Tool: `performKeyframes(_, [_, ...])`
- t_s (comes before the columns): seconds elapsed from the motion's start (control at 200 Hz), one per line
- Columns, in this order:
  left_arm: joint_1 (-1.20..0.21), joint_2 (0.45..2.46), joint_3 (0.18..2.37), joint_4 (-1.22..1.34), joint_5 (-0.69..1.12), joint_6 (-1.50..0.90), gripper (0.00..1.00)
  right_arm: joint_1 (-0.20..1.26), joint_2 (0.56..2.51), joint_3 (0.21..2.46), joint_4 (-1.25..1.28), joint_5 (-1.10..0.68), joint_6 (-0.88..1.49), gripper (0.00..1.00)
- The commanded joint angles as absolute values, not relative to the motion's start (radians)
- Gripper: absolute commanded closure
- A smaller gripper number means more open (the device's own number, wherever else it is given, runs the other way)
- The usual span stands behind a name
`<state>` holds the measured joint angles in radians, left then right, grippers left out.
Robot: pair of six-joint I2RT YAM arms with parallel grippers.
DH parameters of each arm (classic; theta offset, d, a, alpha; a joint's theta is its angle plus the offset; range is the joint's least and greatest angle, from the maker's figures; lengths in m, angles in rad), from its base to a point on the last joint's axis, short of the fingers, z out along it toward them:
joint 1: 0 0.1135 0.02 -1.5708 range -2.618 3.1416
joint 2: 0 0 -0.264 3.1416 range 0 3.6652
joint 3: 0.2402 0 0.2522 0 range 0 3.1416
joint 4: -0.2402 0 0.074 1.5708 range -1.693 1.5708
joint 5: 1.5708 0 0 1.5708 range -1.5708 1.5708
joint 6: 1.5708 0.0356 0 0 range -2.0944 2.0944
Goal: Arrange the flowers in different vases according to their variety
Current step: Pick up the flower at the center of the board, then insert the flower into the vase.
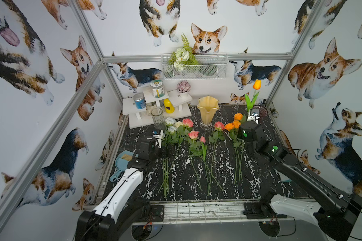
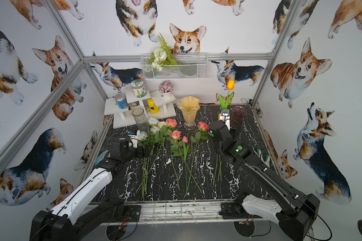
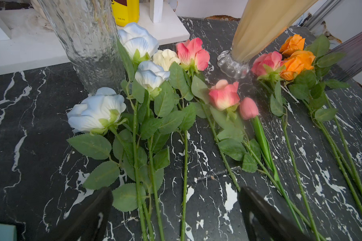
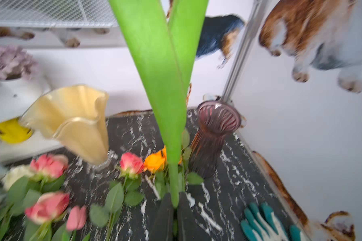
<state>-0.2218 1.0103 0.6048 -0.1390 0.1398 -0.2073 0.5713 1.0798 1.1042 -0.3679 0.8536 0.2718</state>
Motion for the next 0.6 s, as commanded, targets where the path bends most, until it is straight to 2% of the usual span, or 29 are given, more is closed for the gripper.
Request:
performKeyframes(0.0, [-0.221,1.022,0.617,-0.141,0.158,-0.202,0.0,0.496,1.111,1.134,-0.061,0.881,0.026,1.0])
performKeyframes(0.36, [-0.221,1.026,0.617,-0.143,0.166,-0.187,0.0,0.178,1.33,1.207,0.28,0.707,-0.055,1.0])
performKeyframes(0.596, [-0.221,1.023,0.614,-0.146,0.161,-0.179,0.0,0.087,1.486,1.272,0.399,0.65,-0.087,1.0])
